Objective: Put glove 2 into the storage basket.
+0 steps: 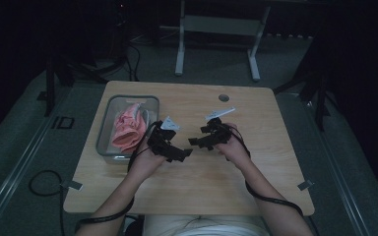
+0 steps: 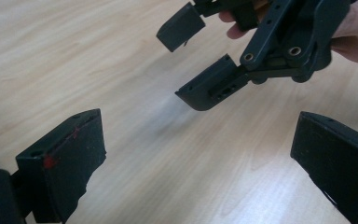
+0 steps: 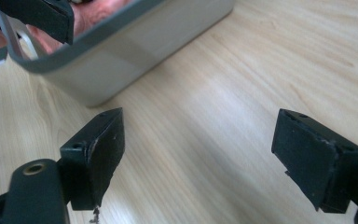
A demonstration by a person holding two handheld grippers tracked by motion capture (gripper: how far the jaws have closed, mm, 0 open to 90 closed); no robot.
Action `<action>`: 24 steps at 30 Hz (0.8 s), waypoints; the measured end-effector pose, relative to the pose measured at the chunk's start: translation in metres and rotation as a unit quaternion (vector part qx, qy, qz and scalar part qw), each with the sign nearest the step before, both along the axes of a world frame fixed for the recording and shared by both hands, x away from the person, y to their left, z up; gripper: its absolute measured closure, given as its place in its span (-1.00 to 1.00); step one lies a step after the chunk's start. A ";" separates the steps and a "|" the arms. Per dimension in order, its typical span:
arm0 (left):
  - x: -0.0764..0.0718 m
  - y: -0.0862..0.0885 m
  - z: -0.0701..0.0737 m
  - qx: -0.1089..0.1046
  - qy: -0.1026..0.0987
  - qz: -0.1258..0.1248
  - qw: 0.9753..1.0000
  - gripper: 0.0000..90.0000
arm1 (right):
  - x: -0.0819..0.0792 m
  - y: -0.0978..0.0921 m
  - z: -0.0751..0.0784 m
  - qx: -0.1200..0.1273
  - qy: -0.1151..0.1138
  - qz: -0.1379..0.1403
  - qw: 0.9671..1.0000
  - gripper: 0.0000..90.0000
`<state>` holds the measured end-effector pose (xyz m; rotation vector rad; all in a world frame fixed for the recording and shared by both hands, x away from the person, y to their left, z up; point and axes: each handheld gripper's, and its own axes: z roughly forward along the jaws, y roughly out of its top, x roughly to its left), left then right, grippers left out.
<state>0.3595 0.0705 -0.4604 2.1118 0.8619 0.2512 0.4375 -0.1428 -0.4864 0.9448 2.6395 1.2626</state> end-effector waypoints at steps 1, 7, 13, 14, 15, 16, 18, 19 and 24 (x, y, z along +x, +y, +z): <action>-0.001 -0.002 -0.002 0.000 0.001 -0.003 1.000 -0.94 | -0.002 -0.002 -0.002 0.000 0.000 0.001 1.000 -0.62; -0.008 -0.013 -0.020 0.008 0.003 -0.028 1.000 -0.94 | -0.011 -0.015 -0.017 0.004 -0.004 0.008 1.000 -0.62; -0.015 -0.019 -0.036 -0.009 0.001 -0.045 0.999 -0.94 | -0.021 -0.027 -0.031 0.014 -0.011 0.012 1.000 -0.62; -0.015 -0.019 -0.036 -0.009 0.001 -0.045 0.999 -0.94 | -0.021 -0.027 -0.031 0.014 -0.011 0.012 1.000 -0.62; -0.015 -0.019 -0.036 -0.009 0.001 -0.045 0.999 -0.94 | -0.023 -0.029 -0.033 0.015 -0.014 0.013 1.000 -0.62; -0.018 -0.023 -0.043 -0.008 0.001 -0.054 0.998 -0.94 | -0.023 -0.029 -0.033 0.015 -0.014 0.013 1.000 -0.62; -0.019 -0.025 -0.048 -0.007 0.003 -0.062 0.998 -0.94 | -0.029 -0.036 -0.040 0.018 -0.019 0.015 1.000 -0.64; -0.020 -0.026 -0.050 -0.011 0.005 -0.064 0.998 -0.94 | -0.031 -0.038 -0.041 0.020 -0.021 0.015 0.999 -0.64; -0.025 -0.029 -0.062 -0.015 0.006 -0.083 0.996 -0.94 | -0.041 -0.047 -0.050 0.018 -0.024 0.021 0.999 -0.65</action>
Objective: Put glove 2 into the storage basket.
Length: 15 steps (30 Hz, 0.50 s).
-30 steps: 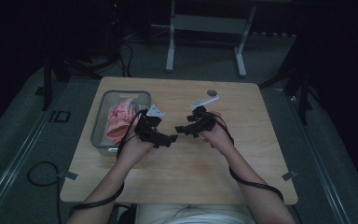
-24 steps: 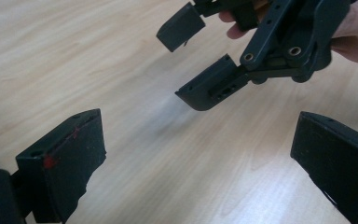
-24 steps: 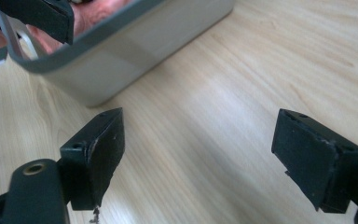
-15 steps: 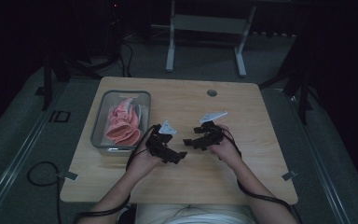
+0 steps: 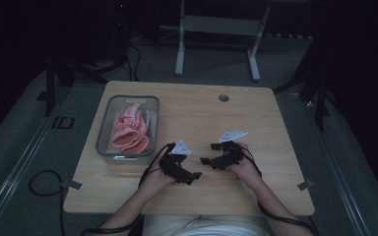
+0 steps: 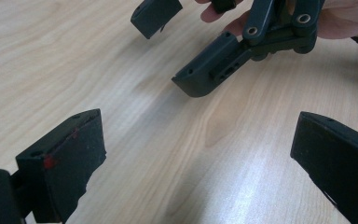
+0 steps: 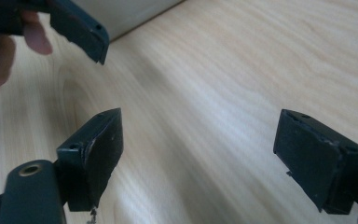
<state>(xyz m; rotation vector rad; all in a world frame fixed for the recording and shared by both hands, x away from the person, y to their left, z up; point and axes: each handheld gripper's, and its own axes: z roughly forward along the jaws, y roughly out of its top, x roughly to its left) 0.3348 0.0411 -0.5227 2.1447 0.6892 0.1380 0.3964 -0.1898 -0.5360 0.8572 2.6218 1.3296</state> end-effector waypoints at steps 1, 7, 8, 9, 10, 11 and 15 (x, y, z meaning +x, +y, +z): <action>-0.001 -0.001 -0.002 -0.002 0.001 -0.005 1.000 -0.94 | -0.002 -0.002 -0.002 0.000 -0.003 0.001 1.000 -0.65; -0.009 -0.007 -0.013 0.009 -0.005 -0.036 0.999 -0.94 | -0.013 -0.015 -0.009 -0.003 -0.005 -0.002 1.000 -0.65; -0.010 -0.007 -0.014 0.008 -0.008 -0.039 0.999 -0.94 | -0.015 -0.016 -0.009 -0.003 -0.006 -0.003 1.000 -0.66; -0.011 -0.008 -0.015 0.011 -0.009 -0.042 0.999 -0.94 | -0.016 -0.018 -0.010 -0.005 -0.008 -0.003 1.000 -0.66; -0.011 -0.008 -0.016 0.012 -0.008 -0.043 0.999 -0.94 | -0.017 -0.020 -0.010 -0.007 -0.009 -0.004 1.000 -0.66; -0.011 -0.008 -0.016 0.012 -0.008 -0.043 0.999 -0.94 | -0.019 -0.022 -0.011 -0.007 -0.010 -0.005 1.000 -0.66; -0.016 -0.009 -0.021 0.004 -0.010 -0.057 0.998 -0.94 | -0.026 -0.031 -0.013 -0.007 -0.012 -0.007 1.000 -0.66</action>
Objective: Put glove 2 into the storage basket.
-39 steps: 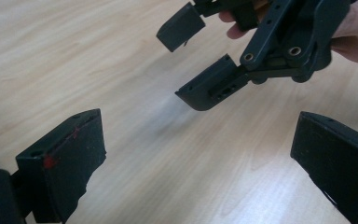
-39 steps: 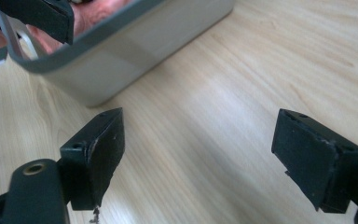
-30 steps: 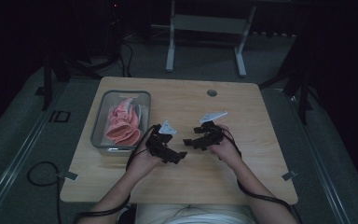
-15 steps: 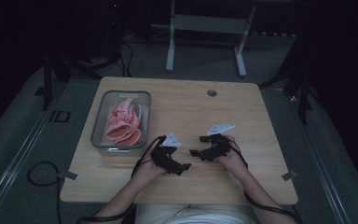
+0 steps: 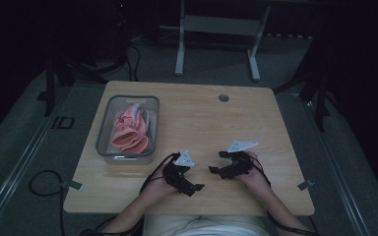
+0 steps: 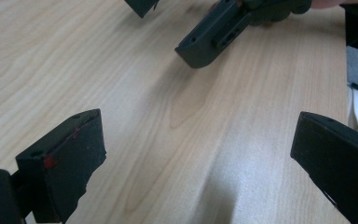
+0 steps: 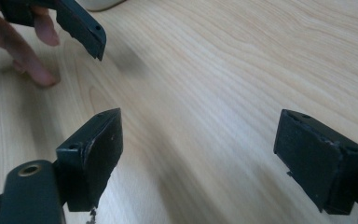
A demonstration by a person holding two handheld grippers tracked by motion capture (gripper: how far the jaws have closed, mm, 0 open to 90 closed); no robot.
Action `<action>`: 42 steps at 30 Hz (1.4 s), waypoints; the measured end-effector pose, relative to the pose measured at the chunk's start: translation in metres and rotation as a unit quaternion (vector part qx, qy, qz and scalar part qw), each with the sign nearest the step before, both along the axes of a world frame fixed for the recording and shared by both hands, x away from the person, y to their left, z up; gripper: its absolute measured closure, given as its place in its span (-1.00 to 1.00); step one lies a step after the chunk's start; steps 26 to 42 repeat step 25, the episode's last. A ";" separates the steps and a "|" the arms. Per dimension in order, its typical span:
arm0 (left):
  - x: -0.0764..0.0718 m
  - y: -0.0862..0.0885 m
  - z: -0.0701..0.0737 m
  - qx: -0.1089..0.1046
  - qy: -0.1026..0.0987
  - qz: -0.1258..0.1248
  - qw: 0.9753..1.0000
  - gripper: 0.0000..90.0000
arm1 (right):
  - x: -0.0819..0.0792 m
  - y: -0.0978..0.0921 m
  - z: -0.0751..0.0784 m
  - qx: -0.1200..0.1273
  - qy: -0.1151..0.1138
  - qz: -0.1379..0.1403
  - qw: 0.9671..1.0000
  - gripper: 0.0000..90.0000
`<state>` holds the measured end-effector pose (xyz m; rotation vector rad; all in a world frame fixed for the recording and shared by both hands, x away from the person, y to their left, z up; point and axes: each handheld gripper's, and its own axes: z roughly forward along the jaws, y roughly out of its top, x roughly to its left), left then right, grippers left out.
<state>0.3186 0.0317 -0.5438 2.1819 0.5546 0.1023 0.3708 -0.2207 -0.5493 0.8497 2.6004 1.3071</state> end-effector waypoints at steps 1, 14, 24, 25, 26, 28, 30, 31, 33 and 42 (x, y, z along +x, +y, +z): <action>-0.001 0.000 -0.001 0.002 0.000 -0.001 1.000 -0.94 | -0.002 -0.002 -0.001 0.001 -0.001 0.000 1.000 -0.66; -0.006 0.003 -0.004 0.003 -0.012 0.002 1.000 -0.94 | -0.025 -0.027 -0.004 0.011 -0.044 -0.002 0.999 -0.67; -0.007 0.002 -0.006 0.008 -0.019 -0.001 1.000 -0.94 | -0.024 -0.028 -0.006 0.009 -0.053 -0.004 0.999 -0.68; -0.007 0.002 -0.006 0.008 -0.019 -0.001 1.000 -0.94 | -0.024 -0.028 -0.006 0.009 -0.053 -0.004 0.999 -0.68; -0.007 0.002 -0.006 0.008 -0.019 -0.001 1.000 -0.94 | -0.024 -0.028 -0.006 0.009 -0.053 -0.004 0.999 -0.68; -0.007 0.002 -0.006 0.008 -0.019 -0.001 1.000 -0.94 | -0.024 -0.028 -0.006 0.009 -0.053 -0.004 0.999 -0.68; -0.007 0.002 -0.006 0.008 -0.019 -0.001 1.000 -0.94 | -0.024 -0.028 -0.006 0.009 -0.053 -0.004 0.999 -0.68; -0.007 0.002 -0.006 0.008 -0.019 -0.001 1.000 -0.94 | -0.024 -0.028 -0.006 0.009 -0.053 -0.004 0.999 -0.68; -0.007 0.002 -0.006 0.008 -0.019 -0.001 1.000 -0.94 | -0.024 -0.028 -0.006 0.009 -0.053 -0.004 0.999 -0.68; -0.007 0.002 -0.006 0.008 -0.019 -0.001 1.000 -0.94 | -0.024 -0.028 -0.006 0.009 -0.053 -0.004 0.999 -0.68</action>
